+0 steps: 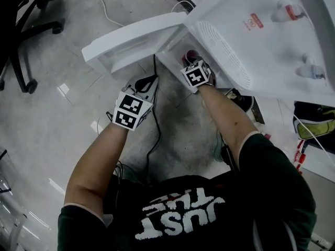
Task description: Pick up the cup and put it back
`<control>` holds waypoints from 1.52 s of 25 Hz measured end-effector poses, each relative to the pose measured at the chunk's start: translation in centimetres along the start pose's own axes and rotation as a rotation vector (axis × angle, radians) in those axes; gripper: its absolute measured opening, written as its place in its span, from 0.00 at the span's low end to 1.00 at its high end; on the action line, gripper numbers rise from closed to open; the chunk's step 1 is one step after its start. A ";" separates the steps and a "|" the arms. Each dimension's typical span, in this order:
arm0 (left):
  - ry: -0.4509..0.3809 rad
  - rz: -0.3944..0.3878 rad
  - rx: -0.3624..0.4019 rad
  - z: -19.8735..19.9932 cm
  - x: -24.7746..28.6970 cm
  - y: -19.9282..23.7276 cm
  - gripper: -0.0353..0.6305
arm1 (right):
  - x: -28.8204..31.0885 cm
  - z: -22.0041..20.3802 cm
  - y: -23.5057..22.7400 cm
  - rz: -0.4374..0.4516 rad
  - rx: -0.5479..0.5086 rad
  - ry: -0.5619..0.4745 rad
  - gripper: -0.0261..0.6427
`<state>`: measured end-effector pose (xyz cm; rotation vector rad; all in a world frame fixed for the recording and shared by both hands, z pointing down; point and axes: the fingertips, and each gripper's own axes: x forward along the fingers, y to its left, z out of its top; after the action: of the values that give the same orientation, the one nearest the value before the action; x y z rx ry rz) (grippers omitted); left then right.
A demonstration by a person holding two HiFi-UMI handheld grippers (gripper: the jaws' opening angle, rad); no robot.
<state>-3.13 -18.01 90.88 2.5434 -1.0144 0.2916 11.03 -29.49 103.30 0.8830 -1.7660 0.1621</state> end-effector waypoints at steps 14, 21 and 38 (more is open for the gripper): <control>0.003 -0.036 0.005 0.2 1.0 -1.3 0.06 | -1.2 1.0 -0.9 -0.071 0.018 -0.035 0.31; -0.025 -0.017 0.016 1.1 0.0 -0.8 0.06 | -6.4 4.5 4.5 0.046 0.080 -0.214 0.30; -0.128 0.124 0.022 11.6 -2.8 -4.6 0.06 | -29.0 10.4 11.7 0.526 -0.008 -0.639 0.09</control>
<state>-1.34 -18.14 78.25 2.5510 -1.2259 0.1760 -0.82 -12.58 77.64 0.4615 -2.5761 0.2285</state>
